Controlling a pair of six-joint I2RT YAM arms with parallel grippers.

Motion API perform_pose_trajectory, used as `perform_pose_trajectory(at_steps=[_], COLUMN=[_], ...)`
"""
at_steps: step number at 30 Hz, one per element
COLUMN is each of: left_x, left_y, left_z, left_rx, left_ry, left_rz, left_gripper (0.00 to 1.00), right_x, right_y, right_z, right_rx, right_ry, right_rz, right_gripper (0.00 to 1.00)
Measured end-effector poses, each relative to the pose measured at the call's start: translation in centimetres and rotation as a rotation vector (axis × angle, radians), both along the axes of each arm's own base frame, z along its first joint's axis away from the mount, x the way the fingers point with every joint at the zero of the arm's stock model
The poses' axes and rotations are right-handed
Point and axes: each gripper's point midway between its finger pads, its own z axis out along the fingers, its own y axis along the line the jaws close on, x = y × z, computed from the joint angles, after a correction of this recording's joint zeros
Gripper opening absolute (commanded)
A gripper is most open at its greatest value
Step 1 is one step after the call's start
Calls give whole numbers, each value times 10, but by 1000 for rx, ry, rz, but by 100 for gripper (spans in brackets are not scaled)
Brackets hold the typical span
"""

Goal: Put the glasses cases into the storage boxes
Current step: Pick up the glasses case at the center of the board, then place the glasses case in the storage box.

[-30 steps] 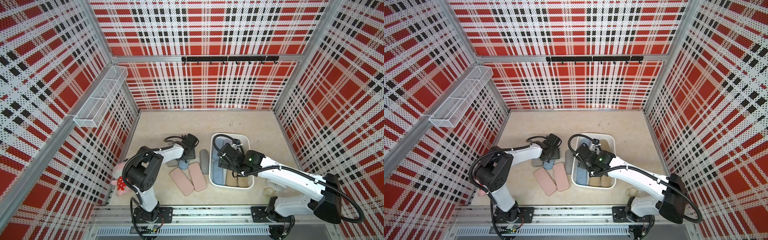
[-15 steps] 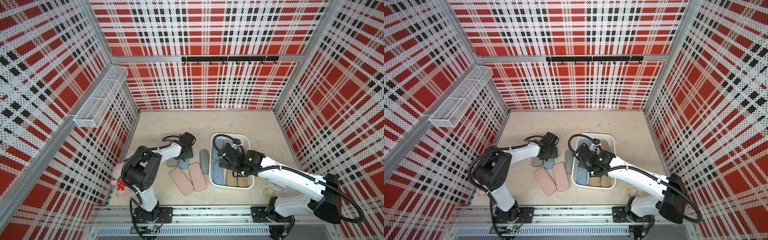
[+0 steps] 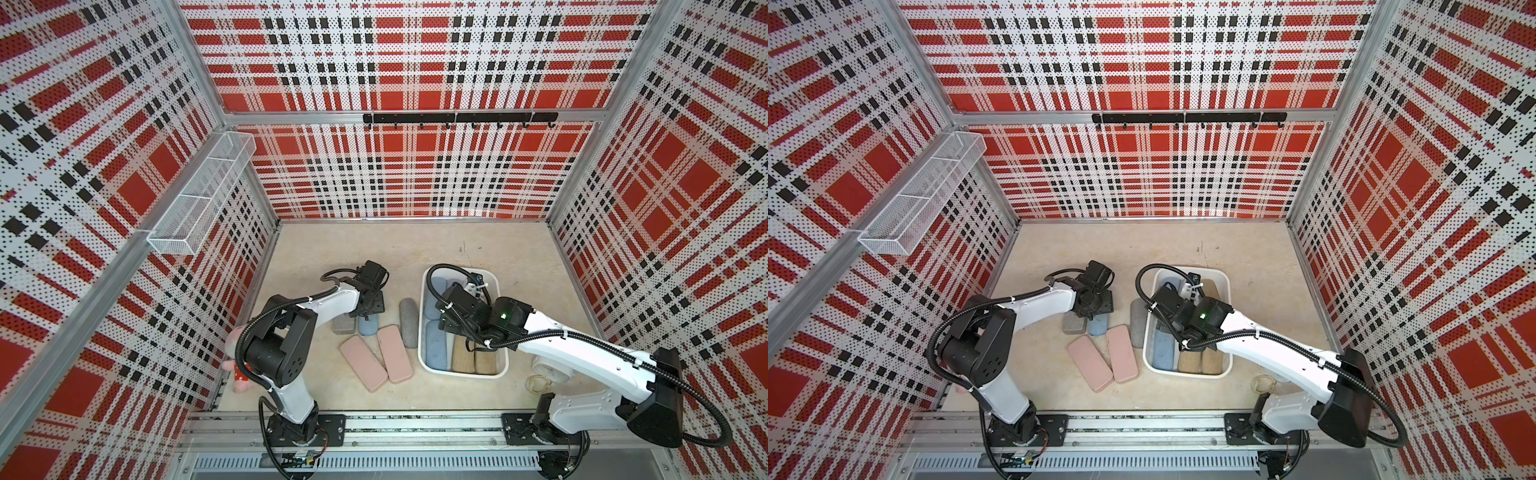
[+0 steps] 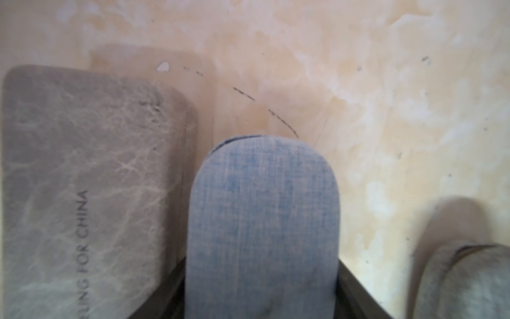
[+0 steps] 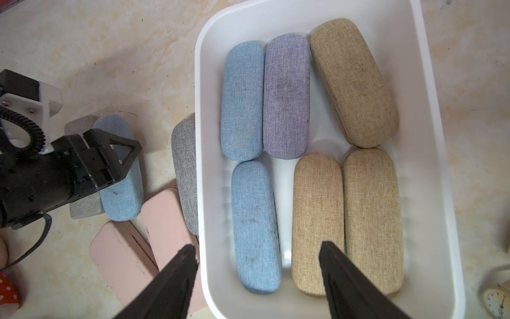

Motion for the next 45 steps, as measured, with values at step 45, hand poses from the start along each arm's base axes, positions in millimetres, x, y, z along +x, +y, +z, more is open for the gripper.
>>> perform_pose_trajectory(at_steps=[45], left_x=[49], left_y=[-246], left_z=[51], left_rx=[-181], left_ry=[-100], left_rz=[-317], left_gripper=[53], right_x=[-30], right_y=[-110], right_z=[15], right_rx=[13], right_ry=[-37], right_rz=[-248], right_gripper=[74])
